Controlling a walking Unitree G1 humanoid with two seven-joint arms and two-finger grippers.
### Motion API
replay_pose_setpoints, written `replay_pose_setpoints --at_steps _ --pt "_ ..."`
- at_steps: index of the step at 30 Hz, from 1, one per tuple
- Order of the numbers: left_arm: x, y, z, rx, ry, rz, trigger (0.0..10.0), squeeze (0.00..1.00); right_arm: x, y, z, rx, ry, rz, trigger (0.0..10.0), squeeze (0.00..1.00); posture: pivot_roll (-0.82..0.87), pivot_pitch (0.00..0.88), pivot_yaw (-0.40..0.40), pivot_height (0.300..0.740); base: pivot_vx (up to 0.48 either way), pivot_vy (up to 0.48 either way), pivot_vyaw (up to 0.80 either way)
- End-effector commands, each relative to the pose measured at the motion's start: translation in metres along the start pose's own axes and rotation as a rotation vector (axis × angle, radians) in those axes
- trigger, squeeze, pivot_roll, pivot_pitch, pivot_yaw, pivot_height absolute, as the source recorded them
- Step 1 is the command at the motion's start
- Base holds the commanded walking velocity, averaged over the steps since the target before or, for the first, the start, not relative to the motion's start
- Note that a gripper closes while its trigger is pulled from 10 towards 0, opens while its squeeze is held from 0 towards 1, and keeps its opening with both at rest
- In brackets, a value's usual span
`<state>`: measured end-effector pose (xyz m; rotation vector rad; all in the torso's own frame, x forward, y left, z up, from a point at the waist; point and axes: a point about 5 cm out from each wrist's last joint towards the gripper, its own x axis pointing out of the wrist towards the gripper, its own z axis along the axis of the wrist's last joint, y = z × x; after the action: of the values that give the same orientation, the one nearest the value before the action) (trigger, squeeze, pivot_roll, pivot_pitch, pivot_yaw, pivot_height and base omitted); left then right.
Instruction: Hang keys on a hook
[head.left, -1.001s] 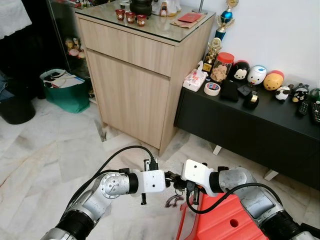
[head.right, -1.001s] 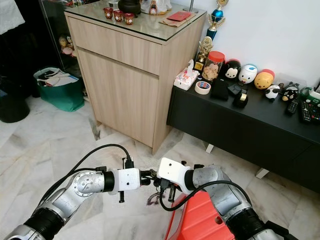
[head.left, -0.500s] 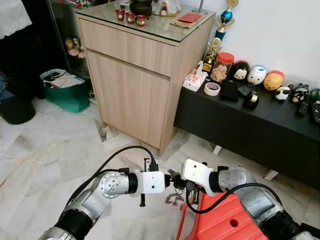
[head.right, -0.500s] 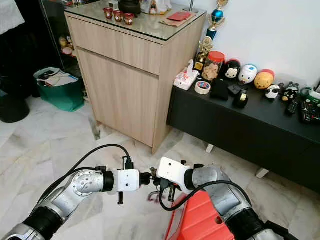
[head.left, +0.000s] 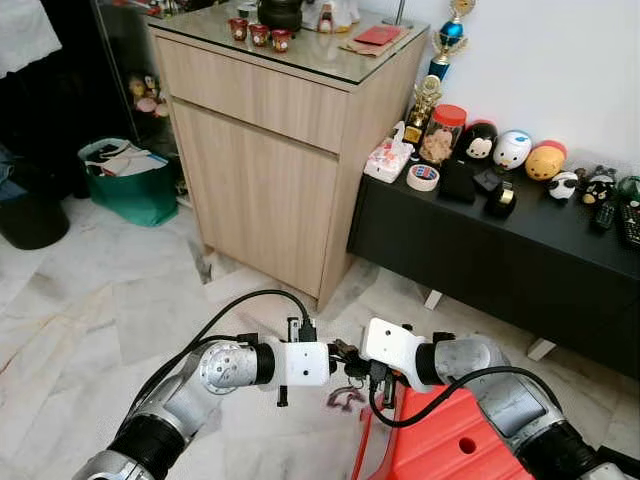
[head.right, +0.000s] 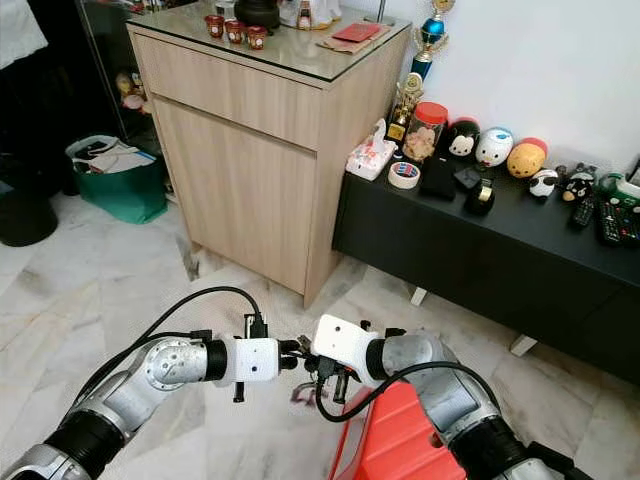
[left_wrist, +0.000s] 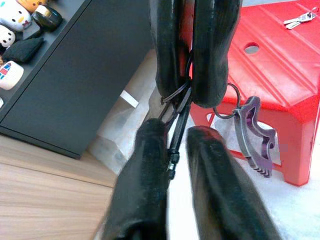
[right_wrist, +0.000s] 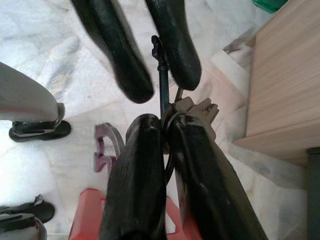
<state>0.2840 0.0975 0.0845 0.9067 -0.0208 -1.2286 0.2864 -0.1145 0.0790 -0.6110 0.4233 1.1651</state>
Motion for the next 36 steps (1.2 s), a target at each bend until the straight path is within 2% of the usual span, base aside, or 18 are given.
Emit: replay_pose_setpoints --at_steps 1,2,3,16,17,18,19,20,21,36 --pt "0.0011 -0.0011 -0.0014 0.021 0.013 -0.026 10.0 1.0 -0.003 -0.0035 0.0054 -0.017 -0.019 -0.013 10.0 0.0 0.07 0.0 -0.088 0.713 0.0 0.0 0.0" --pt "0.0012 -0.0011 -0.0015 0.021 0.014 -0.027 10.0 1.0 -0.0029 -0.0036 0.0054 -0.017 -0.019 -0.013 10.0 0.0 0.07 0.0 -0.088 0.713 0.0 0.0 0.0" --pt "0.0013 -0.0017 -0.0016 0.023 0.017 -0.033 10.0 0.0 -0.0028 -0.0036 0.0052 -0.017 -0.018 -0.013 10.0 0.0 0.07 0.0 -0.088 0.713 0.0 0.0 0.0" --pt "0.0007 -0.0022 -0.0031 0.035 0.028 -0.03 10.0 0.0 -0.0022 -0.0035 0.0053 -0.02 -0.016 -0.01 10.0 0.0 0.07 0.0 -0.089 0.713 0.0 0.0 0.0" --pt "0.0007 -0.0023 -0.0031 0.033 0.027 -0.03 8.9 0.0 -0.0022 -0.0035 0.0054 -0.02 -0.016 -0.01 10.0 0.0 0.07 0.0 -0.089 0.713 0.0 0.0 0.0" --pt "0.0007 -0.0024 -0.0032 0.033 0.027 -0.031 7.1 0.0 -0.0022 -0.0035 0.0054 -0.02 -0.016 -0.01 10.0 0.0 0.07 0.0 -0.089 0.713 0.0 0.0 0.0" --pt "0.0007 -0.0023 -0.0033 0.034 0.028 -0.031 3.8 0.0 -0.0021 -0.0036 0.0054 -0.021 -0.016 -0.011 10.0 0.0 0.07 0.0 -0.089 0.713 0.0 0.0 0.0" --pt "0.0008 -0.0024 -0.0033 0.035 0.028 -0.031 3.8 0.0 -0.0022 -0.0036 0.0054 -0.021 -0.016 -0.011 10.0 0.0 0.07 0.0 -0.088 0.713 0.0 0.0 0.0" --pt "0.0009 -0.0024 -0.0031 0.034 0.027 -0.029 0.0 0.0 -0.0022 -0.0035 0.0053 -0.021 -0.015 -0.011 10.0 0.0 0.07 0.0 -0.088 0.713 0.0 0.0 0.0" --pt "0.0004 -0.0041 -0.0063 0.042 0.049 -0.045 0.0 0.0 -0.0021 -0.0046 0.006 -0.026 -0.015 -0.01 10.0 0.0 0.07 0.0 -0.09 0.713 0.0 0.0 0.0"
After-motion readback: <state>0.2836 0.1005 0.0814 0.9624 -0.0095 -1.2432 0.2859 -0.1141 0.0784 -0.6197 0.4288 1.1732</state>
